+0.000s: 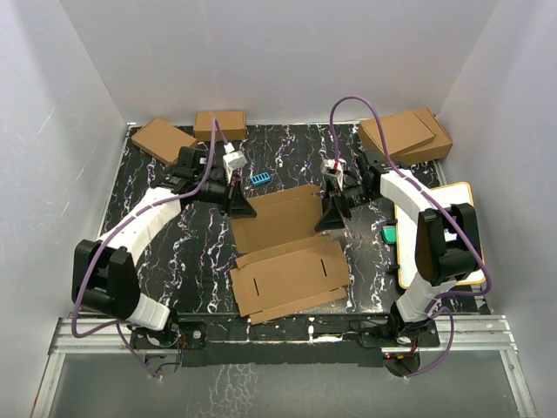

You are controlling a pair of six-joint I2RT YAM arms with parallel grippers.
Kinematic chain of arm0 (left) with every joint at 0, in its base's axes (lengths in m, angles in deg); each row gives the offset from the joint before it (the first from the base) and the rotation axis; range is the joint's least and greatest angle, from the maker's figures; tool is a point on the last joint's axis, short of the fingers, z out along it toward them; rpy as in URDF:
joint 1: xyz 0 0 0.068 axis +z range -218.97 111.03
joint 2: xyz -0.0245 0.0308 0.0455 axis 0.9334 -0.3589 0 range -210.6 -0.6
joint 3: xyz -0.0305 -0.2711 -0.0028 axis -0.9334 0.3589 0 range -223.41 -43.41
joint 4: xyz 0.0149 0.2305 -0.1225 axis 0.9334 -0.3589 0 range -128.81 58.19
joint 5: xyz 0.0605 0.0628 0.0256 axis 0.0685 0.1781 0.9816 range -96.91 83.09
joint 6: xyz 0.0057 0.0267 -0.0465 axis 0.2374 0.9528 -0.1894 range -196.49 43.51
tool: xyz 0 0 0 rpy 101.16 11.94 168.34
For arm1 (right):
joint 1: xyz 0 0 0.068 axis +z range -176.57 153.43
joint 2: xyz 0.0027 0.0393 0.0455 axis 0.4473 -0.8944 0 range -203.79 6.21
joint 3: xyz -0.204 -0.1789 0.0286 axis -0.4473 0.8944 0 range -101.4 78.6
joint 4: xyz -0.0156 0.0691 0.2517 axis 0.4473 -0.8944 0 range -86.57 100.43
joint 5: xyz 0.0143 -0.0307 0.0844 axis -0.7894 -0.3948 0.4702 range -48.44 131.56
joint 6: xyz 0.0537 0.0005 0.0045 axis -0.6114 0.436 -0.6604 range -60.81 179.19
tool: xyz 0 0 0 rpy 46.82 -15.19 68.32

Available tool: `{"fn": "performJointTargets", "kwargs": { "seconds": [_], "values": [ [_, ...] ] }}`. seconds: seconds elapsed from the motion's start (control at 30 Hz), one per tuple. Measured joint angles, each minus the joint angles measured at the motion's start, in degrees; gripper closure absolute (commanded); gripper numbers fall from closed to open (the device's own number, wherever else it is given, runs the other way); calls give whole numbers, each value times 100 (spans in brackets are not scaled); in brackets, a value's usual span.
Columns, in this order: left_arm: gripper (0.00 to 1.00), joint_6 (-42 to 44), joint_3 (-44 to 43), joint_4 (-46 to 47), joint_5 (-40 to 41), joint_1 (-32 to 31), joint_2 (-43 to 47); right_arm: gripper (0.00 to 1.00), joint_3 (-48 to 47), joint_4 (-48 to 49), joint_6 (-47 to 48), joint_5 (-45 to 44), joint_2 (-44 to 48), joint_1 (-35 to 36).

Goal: Fold the paper box

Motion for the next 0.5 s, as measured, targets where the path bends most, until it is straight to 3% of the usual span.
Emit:
{"fn": "performJointTargets", "kwargs": {
  "seconds": [0.1, 0.23, 0.33, 0.5],
  "values": [
    [100, -343, 404, 485, 247, 162, 411, 20, -140, -22, -46, -7, 0, -24],
    [100, -1054, 1182, 1325, 627, 474, 1322, 12, -232, -7, -118, -55, 48, -278],
    [100, -1799, 1932, 2236, 953, 557, 2076, 11, -190, 223, -365, -144, 157, -540],
    [100, -2524, 2575, 3104, 1239, 551, 2430, 11, 354, 1327, -1283, -540, 420, -861]
  ]
}}
